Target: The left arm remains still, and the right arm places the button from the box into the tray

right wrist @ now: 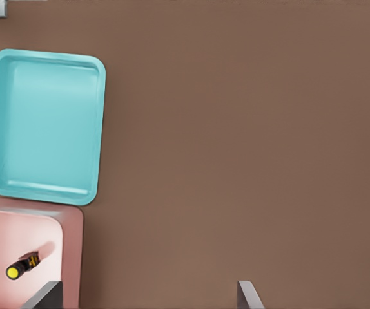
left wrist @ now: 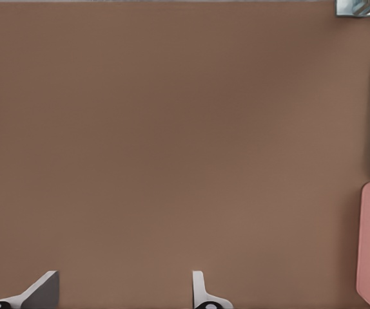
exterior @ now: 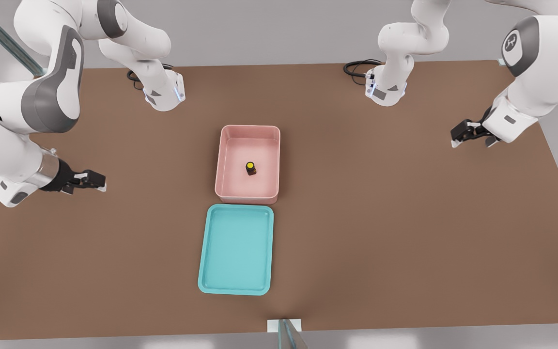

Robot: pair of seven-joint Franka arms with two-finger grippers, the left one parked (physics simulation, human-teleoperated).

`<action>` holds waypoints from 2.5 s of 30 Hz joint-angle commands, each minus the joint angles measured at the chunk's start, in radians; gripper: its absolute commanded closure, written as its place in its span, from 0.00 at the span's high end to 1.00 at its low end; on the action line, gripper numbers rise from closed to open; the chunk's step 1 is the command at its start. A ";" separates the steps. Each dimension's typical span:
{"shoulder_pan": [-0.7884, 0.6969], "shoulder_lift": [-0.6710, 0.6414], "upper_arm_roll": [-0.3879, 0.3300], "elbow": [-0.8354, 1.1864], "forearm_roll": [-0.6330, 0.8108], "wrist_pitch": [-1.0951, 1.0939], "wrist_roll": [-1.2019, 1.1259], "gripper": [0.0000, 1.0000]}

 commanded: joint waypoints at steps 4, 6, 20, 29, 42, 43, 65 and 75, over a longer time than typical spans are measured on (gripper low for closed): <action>0.299 0.002 0.027 -0.018 0.011 0.015 -0.038 1.00; 0.612 0.022 0.024 -0.014 -0.038 0.111 0.462 1.00; 1.221 0.026 -0.500 -0.744 0.168 0.772 0.726 1.00; 1.243 0.037 -0.480 -0.994 0.206 1.165 0.677 1.00; 1.235 0.100 -0.405 -1.064 0.207 1.288 0.547 1.00; 1.232 0.101 -0.400 -1.064 0.207 1.291 0.547 1.00; 0.821 0.224 -0.407 -0.491 0.250 0.877 0.132 0.48; 0.634 0.681 -0.308 0.020 0.391 0.918 0.142 1.00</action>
